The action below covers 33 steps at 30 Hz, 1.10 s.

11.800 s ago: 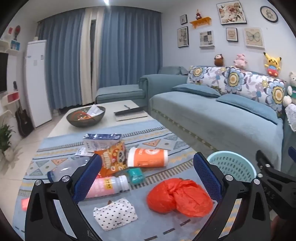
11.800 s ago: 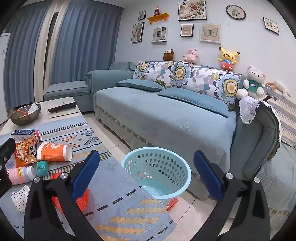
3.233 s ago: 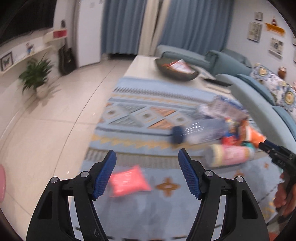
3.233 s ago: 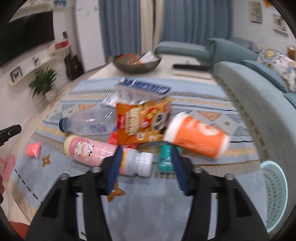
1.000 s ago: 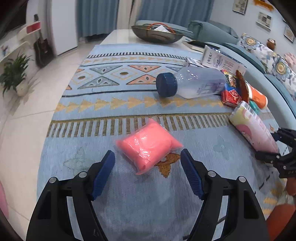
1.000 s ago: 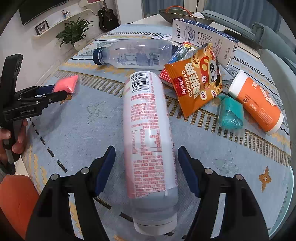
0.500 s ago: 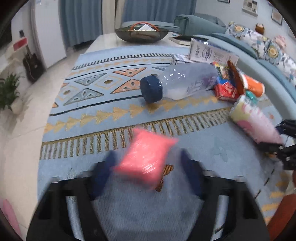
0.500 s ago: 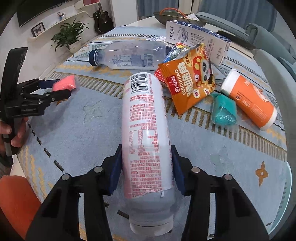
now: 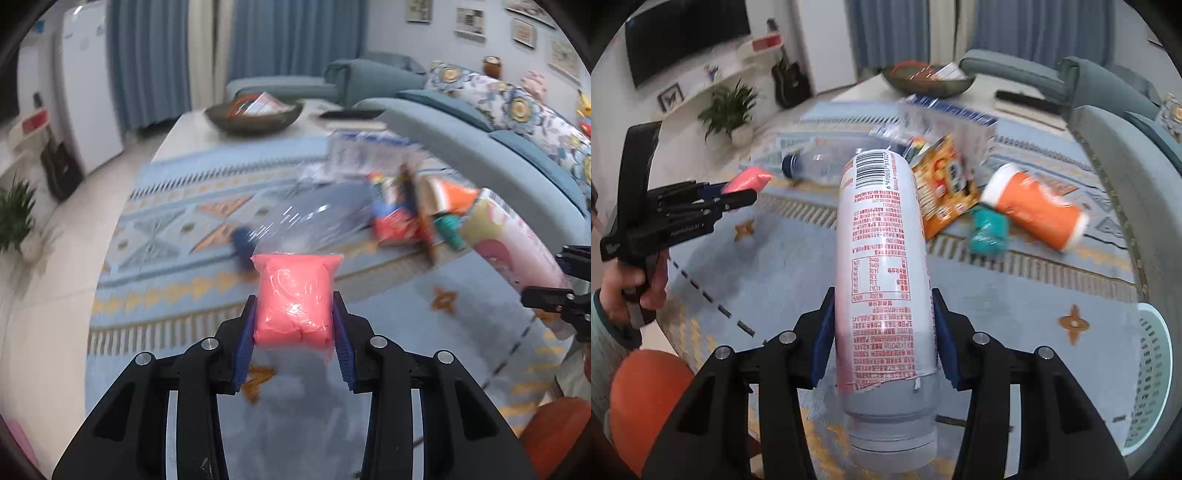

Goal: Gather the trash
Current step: 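Carry both items to the blue basket and open both tools over it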

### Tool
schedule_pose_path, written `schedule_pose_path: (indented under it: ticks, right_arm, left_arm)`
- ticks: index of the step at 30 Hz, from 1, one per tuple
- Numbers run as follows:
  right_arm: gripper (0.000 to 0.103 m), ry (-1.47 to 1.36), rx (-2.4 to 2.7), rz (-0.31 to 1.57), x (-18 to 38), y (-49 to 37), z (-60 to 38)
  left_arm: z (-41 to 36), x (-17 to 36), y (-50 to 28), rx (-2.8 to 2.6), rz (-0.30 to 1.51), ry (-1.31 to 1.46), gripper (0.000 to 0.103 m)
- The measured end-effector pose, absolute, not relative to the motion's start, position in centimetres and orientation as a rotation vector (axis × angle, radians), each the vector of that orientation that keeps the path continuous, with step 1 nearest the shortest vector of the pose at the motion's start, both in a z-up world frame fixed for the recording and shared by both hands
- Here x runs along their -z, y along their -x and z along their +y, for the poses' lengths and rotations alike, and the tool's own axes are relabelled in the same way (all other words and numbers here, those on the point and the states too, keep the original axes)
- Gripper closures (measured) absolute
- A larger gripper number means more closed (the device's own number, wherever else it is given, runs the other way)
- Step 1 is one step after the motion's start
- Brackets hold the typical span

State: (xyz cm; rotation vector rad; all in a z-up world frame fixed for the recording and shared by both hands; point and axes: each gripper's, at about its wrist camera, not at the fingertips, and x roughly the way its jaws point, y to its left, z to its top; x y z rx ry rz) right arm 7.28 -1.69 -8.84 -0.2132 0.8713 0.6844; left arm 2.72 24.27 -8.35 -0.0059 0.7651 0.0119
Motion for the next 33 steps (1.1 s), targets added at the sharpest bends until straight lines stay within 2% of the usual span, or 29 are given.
schedule_pose_path:
  ticks: [8,19,27,33]
  right_arm:
    - [0.058,0.112,-0.518,0.814,5.2,-7.4,-8.8]
    - [0.058,-0.081,-0.180,0.701,1.1,-7.1,-23.4]
    - [0.058,-0.270,0.035,0.781,3.9,-8.8,-34.9]
    - [0.058,-0.345,0.164,0.866,9.0,-9.6,-40.9]
  left_arm:
    - [17.4,3.5,-4.3,0.177,0.684,0.009,0.066]
    - [2.4,-1.3,-7.1,0.404,0.613,-0.105,0.066]
    - [-10.2,-0.7,-11.0,0.531,0.630,-0.080,0.066]
    - [-17.4,3.7,-13.7,0.646,0.747,-0.067,0.066]
